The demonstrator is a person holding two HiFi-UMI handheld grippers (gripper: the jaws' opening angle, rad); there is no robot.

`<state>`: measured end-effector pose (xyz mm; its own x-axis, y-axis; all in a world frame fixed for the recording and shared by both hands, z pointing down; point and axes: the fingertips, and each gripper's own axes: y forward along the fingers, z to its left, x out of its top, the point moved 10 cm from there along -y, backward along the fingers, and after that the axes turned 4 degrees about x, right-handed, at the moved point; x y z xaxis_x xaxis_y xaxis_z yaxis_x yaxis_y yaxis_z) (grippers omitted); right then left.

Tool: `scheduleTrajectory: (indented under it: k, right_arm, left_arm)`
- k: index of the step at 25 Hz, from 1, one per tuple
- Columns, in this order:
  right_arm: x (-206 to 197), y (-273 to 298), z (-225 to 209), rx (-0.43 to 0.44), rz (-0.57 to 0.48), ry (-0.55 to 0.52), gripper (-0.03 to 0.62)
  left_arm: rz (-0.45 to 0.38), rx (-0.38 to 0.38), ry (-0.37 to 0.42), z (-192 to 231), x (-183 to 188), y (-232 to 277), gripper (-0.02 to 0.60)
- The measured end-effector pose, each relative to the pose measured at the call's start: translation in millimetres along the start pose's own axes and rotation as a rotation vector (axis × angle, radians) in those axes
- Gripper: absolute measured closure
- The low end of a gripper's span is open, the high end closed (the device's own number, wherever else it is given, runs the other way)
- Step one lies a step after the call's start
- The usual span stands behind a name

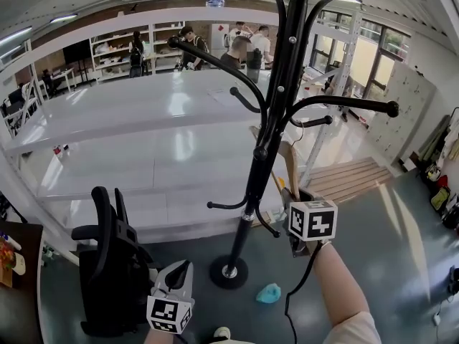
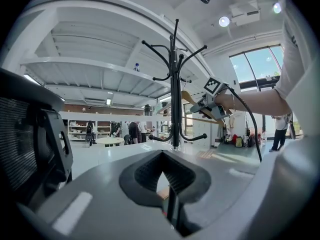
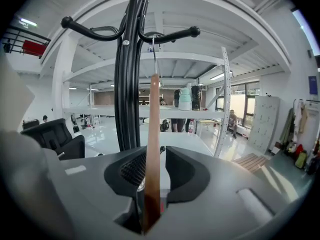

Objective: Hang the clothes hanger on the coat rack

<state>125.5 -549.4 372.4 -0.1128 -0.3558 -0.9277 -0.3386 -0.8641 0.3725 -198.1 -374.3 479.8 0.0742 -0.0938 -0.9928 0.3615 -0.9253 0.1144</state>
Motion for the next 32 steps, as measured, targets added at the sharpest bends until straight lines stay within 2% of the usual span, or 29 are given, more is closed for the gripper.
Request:
scheduleTrajectory:
  k: [4, 7, 11, 16, 18, 19, 25, 28, 32]
  right_arm:
    - [-6, -9, 7, 0.036, -0.075, 0.026, 0.368]
    - [-10, -19, 9, 0.034, -0.131, 0.025, 0.305]
    - [-9, -48, 8, 0.007, -0.189, 0.005, 0.275]
    - [-6, -99, 16, -0.045, -0.255, -0.105, 0.275]
    - [-11, -121, 20, -0.065, -0.276, -0.133, 0.286]
    - [-14, -131, 22, -0.073, -0.285, -0.141, 0.311]
    - [-46, -188, 30, -0.064, -0.368, -0.112, 0.523]
    - [-66, -211, 33, -0.036, -0.388, -0.083, 0.566]
    - [-100, -246, 31, 0.003, -0.371, -0.039, 0.568]
  left_arm:
    - [0.003, -0.01, 0.003, -3, -4, -4, 0.581]
    - [0.005, -0.019, 0.004, -9, -7, -4, 0.581]
    - [-0.001, -0.029, 0.009, -21, -3, -8, 0.581]
    - [-0.043, -0.05, 0.006, -44, 15, -20, 0.581]
    - [-0.068, -0.06, -0.003, -54, 24, -24, 0.581]
    - [-0.078, -0.062, -0.001, -59, 27, -26, 0.581]
    - [-0.104, -0.064, 0.019, -95, 40, -43, 0.581]
    - [-0.117, -0.071, 0.036, -115, 47, -54, 0.581]
    - [-0.124, -0.066, 0.05, -150, 50, -76, 0.581]
